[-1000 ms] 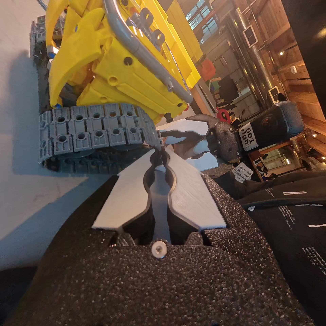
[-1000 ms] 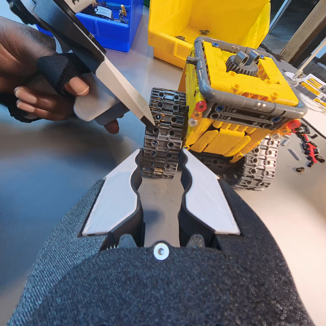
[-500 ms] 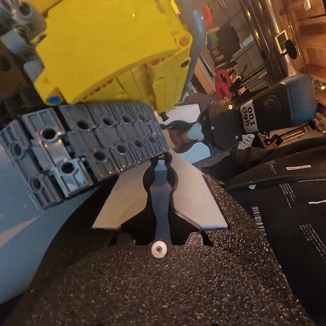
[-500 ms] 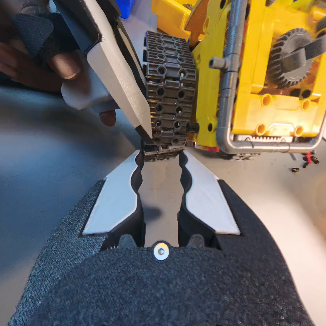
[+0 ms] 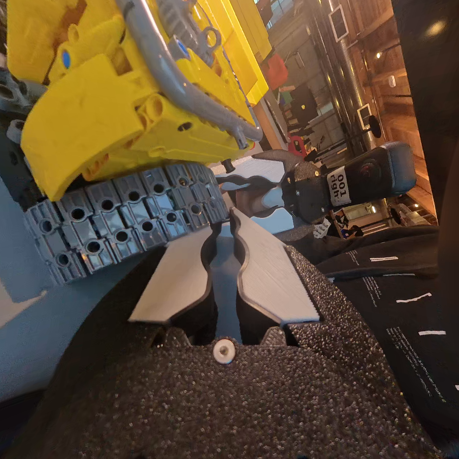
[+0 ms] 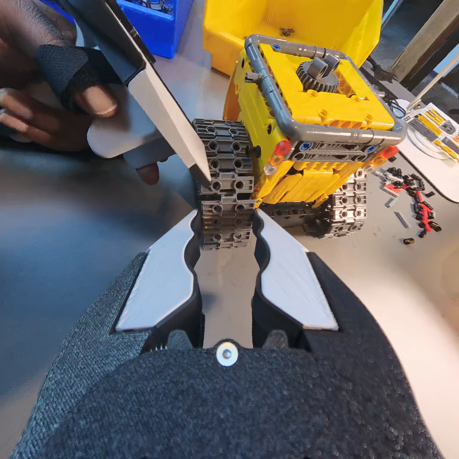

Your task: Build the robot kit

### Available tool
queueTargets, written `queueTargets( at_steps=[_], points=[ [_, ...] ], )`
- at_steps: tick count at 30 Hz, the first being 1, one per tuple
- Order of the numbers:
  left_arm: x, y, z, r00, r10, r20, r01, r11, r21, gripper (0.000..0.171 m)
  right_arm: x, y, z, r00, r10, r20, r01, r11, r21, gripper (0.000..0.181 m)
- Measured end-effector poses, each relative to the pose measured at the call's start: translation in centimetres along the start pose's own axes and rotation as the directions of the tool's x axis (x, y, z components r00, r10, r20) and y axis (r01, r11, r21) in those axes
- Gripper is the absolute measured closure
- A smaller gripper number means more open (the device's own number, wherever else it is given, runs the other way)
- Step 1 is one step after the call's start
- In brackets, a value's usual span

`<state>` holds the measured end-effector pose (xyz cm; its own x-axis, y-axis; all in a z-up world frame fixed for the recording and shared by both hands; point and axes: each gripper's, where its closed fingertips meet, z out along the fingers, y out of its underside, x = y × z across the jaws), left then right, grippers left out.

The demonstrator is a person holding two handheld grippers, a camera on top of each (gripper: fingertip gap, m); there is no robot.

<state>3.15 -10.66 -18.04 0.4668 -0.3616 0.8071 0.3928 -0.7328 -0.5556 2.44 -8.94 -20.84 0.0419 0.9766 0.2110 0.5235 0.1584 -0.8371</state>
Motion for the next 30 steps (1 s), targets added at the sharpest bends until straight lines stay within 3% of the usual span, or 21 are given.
queueTargets(
  at_steps=[5, 13, 19, 30],
  points=[
    [0.02, -0.05, 0.16, 1.000, -0.027, -0.004, 0.027, 1.000, 0.005, 0.167, 0.17, -0.02, 0.03, 0.999, 0.002, -0.054, -0.001, 1.000, 0.029, 0.141],
    [0.12, 0.39, 0.39, 0.999, -0.040, -0.022, 0.040, 0.999, -0.003, 0.166, -0.10, 0.04, 0.09, 0.999, -0.038, -0.003, 0.038, 0.999, 0.018, 0.141],
    [0.21, 0.40, 0.52, 0.996, -0.073, -0.050, 0.074, 0.997, 0.029, 0.166, 0.00, 0.10, 0.19, 0.997, -0.067, -0.032, 0.067, 0.998, 0.011, 0.142],
    [0.02, 0.28, 0.61, 0.999, -0.030, -0.032, 0.032, 0.998, 0.062, 0.165, 0.23, 0.11, 0.45, 0.996, -0.076, -0.053, 0.076, 0.997, 0.004, 0.144]
  ],
)
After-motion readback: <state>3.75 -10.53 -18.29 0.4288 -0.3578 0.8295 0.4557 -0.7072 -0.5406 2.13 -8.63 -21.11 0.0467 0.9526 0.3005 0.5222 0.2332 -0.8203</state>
